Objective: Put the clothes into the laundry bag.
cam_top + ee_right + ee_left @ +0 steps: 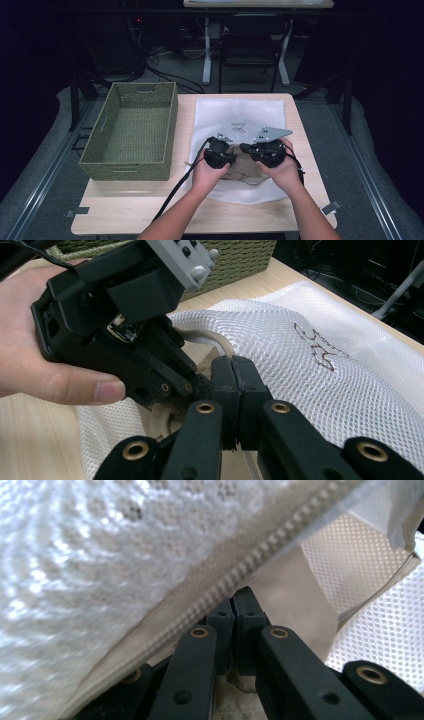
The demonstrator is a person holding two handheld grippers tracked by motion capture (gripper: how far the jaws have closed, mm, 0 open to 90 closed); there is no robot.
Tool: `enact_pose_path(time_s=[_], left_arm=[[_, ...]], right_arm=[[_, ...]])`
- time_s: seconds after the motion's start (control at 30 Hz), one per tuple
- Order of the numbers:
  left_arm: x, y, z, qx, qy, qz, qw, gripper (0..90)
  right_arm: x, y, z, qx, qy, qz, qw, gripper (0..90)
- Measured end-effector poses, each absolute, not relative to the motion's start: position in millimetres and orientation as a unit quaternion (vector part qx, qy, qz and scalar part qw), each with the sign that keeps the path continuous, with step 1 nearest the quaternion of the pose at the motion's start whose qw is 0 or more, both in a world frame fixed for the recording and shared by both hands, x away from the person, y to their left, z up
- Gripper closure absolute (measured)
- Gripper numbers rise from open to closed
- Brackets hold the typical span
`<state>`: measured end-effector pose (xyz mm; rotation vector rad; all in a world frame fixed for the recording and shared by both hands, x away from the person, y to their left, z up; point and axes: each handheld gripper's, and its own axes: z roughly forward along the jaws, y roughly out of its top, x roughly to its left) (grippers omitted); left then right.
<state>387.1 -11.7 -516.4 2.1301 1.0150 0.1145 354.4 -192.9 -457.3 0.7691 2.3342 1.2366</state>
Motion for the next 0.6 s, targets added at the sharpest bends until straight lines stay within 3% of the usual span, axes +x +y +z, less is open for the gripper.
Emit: enact_pose_path(time_s=[0.37,0.6], left_arm=[[389.3,-13.5,-520.0,0.835,0.401,0.047,0.374,88.4],[382.4,-8.4,-519.9,0.836,0.393,0.041,0.381,77.7]], right_arm=[[354.9,-192.5,-458.7,0.275,0.833,0.440,0.192,89.5],[356.2,-195.4,-459.4,0.278,0.831,0.443,0.191,89.5]])
